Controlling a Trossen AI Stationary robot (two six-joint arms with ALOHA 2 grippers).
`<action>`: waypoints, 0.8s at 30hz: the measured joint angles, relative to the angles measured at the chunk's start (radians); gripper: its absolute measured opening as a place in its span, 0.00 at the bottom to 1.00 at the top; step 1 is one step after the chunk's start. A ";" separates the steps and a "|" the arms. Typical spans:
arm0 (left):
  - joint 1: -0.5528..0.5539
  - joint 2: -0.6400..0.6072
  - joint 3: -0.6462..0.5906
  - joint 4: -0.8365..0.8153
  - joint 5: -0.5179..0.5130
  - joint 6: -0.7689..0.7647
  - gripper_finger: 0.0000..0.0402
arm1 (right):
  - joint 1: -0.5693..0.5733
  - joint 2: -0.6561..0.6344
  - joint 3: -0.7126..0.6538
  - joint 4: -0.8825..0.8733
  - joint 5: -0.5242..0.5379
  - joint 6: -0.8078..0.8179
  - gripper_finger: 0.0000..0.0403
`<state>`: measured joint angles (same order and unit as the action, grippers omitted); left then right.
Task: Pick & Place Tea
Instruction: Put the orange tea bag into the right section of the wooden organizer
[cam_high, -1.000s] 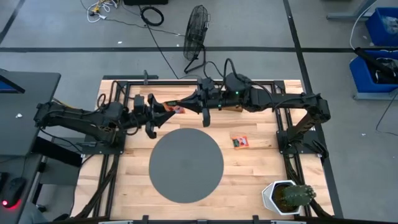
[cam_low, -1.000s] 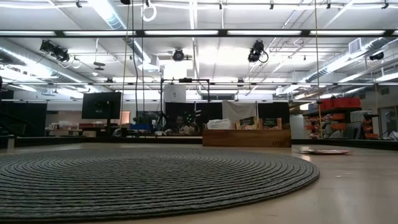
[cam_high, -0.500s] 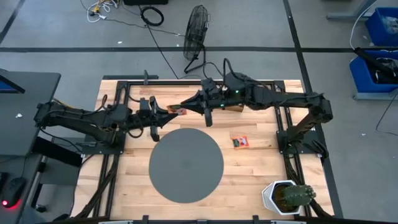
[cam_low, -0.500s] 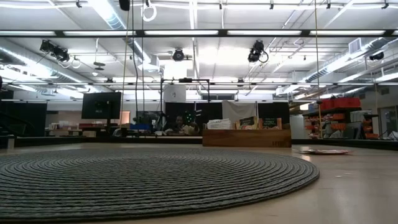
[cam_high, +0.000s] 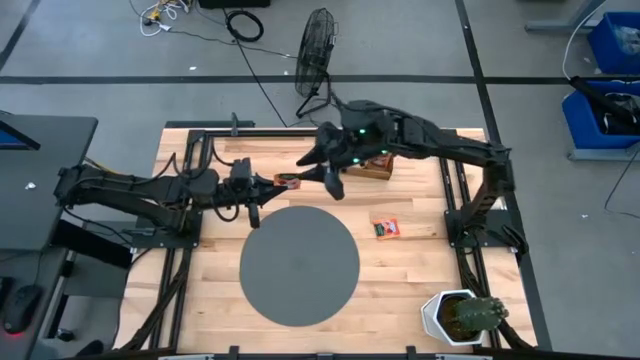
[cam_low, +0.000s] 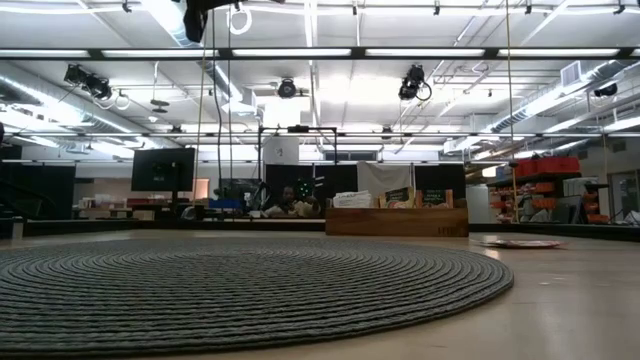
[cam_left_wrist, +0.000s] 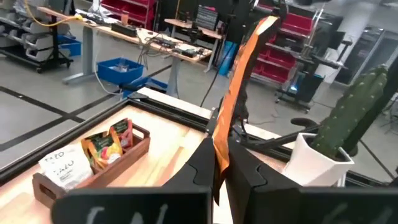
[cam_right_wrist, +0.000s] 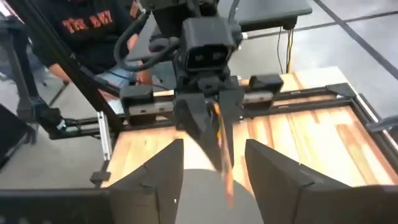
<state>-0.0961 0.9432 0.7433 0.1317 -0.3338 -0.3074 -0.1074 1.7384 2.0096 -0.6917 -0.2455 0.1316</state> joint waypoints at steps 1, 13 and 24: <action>0.006 0.000 0.000 -0.004 0.008 0.000 0.04 | 0.001 0.021 0.029 -0.014 -0.001 -0.010 0.44; 0.028 0.000 0.000 -0.019 0.054 -0.004 0.04 | -0.003 0.160 0.144 -0.105 -0.040 -0.046 0.41; 0.028 0.000 0.000 -0.037 0.054 -0.036 0.07 | -0.003 0.165 0.144 -0.115 -0.022 -0.117 0.03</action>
<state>-0.0685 0.9434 0.7433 0.0942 -0.2798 -0.3437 -0.1101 1.9038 2.1532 -0.8063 -0.2674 0.0147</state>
